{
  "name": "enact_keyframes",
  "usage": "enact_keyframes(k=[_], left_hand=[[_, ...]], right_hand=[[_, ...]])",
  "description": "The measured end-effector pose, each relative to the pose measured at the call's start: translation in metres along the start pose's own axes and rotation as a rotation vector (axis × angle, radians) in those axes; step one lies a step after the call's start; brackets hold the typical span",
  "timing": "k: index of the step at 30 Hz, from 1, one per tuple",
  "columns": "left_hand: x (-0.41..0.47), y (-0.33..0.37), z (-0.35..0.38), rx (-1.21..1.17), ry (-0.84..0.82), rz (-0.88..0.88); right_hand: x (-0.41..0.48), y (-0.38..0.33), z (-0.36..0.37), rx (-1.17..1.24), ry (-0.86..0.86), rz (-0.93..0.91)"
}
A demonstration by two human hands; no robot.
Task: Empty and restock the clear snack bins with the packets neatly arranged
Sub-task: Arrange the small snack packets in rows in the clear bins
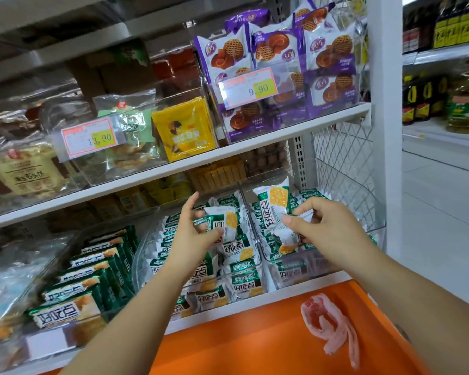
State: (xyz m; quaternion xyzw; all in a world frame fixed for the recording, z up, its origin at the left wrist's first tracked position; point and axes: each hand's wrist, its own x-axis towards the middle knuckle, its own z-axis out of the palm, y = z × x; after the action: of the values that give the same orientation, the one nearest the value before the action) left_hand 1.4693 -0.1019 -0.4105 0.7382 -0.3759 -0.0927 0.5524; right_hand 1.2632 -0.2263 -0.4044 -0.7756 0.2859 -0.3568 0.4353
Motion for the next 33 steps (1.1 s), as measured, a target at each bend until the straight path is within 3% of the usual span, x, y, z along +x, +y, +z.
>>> enact_keyframes(k=[2,9,18,22,27,33], left_hand=[[0.004,-0.004,-0.003,-0.003,-0.065,-0.024],[0.011,-0.016,0.005,0.635,-0.415,0.106],[0.013,-0.031,0.017,0.782,-0.368,0.273],[0.014,-0.019,-0.014,0.688,-0.306,0.195],[0.009,-0.016,-0.044,1.040,-0.545,0.072],[0.009,-0.028,-0.040,1.315,-0.568,0.094]], right_hand=[[0.000,-0.001,-0.001,-0.004,-0.002,-0.002],[0.000,0.000,0.001,0.004,-0.001,-0.016],[0.000,0.002,0.008,-0.014,-0.031,-0.018],[0.000,0.002,0.008,-0.016,-0.046,-0.033],[0.000,0.002,0.010,-0.022,-0.045,-0.037],[-0.001,-0.002,0.020,0.007,-0.046,-0.048]])
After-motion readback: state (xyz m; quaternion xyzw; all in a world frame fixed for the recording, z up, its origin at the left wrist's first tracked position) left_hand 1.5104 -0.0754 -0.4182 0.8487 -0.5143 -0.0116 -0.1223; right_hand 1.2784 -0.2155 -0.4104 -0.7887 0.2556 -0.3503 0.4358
